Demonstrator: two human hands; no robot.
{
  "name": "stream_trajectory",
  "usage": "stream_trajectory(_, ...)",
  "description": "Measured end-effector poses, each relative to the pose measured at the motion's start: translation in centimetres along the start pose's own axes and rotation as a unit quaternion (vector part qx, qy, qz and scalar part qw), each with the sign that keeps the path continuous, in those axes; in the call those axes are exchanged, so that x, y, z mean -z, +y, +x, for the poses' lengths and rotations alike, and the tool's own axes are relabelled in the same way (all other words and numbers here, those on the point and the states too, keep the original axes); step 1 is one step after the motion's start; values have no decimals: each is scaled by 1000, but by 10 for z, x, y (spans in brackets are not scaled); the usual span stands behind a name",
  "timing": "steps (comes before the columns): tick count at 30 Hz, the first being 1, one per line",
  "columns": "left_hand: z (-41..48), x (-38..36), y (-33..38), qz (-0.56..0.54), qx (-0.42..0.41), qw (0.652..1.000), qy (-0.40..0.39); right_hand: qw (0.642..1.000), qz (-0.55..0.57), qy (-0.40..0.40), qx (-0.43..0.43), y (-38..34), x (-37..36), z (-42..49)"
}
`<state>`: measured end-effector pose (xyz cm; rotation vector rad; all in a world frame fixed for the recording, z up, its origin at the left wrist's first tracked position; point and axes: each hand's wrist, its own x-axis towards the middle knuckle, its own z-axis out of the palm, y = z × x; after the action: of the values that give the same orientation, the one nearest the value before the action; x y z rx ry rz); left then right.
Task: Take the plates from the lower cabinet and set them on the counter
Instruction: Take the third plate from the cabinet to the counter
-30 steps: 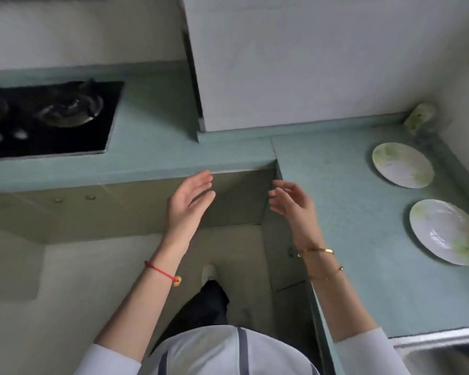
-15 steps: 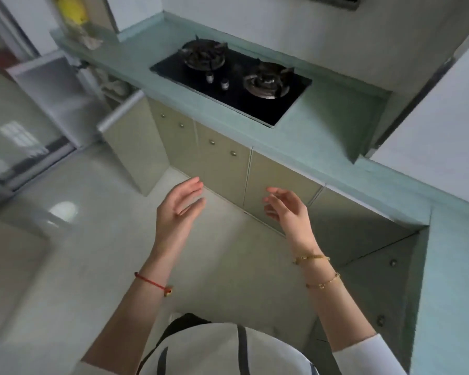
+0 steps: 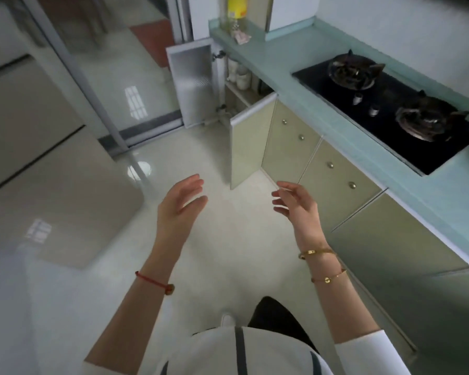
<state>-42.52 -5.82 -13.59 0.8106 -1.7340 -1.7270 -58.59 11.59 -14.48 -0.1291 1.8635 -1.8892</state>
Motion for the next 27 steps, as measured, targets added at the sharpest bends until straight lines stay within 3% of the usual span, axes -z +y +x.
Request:
stream_trajectory(9, 92, 72, -7, -30, 9, 996, 87, 995, -33, -90, 0, -7, -117, 93)
stream_trajectory(15, 205, 110, 3, -18, -8, 994, 104, 990, -31, -138, 17, -24, -216, 189)
stream_trajectory(21, 335, 135, 18, -5, -20, 995, 99, 988, -49, -143, 32, -54, -298, 286)
stream_trajectory(27, 452, 146, 17, 0, -17, 998, 61, 994, -52, -92, 14, -70, -350, 371)
